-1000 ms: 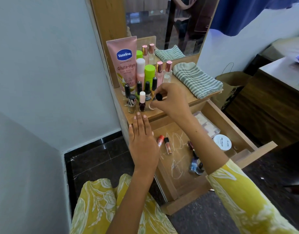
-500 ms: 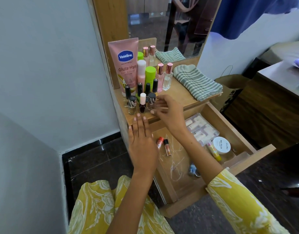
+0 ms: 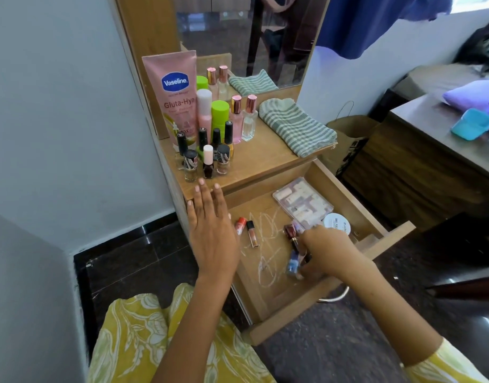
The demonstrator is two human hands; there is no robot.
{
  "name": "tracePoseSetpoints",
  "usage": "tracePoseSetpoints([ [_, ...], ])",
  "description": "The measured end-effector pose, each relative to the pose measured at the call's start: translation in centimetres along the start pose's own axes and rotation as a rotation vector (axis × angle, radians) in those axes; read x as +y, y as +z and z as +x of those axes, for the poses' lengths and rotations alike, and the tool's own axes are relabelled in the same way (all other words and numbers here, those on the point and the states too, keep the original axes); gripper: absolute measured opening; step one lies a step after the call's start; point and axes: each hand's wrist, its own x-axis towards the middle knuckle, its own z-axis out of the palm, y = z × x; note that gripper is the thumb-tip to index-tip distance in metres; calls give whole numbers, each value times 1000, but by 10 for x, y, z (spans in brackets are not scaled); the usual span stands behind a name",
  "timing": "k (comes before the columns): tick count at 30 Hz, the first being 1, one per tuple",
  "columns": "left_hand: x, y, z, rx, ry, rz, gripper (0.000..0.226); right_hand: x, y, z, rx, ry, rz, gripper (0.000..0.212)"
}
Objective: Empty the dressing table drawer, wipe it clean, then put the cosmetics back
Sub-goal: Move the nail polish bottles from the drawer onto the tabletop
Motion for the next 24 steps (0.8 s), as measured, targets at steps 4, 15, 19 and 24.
tracePoseSetpoints([
  [4, -1, -2, 0, 3, 13, -27, 74, -2, 6, 1, 33, 5, 30, 30],
  [15, -2, 1, 0, 2, -17, -18, 72, -43, -77, 37, 677, -291, 885, 16],
  [19, -2, 1, -2, 0, -1, -20, 77, -54, -90, 72, 856, -194, 943, 20],
  [24, -2, 0, -2, 18, 6, -50, 66, -60, -89, 97, 906, -130, 985, 22],
])
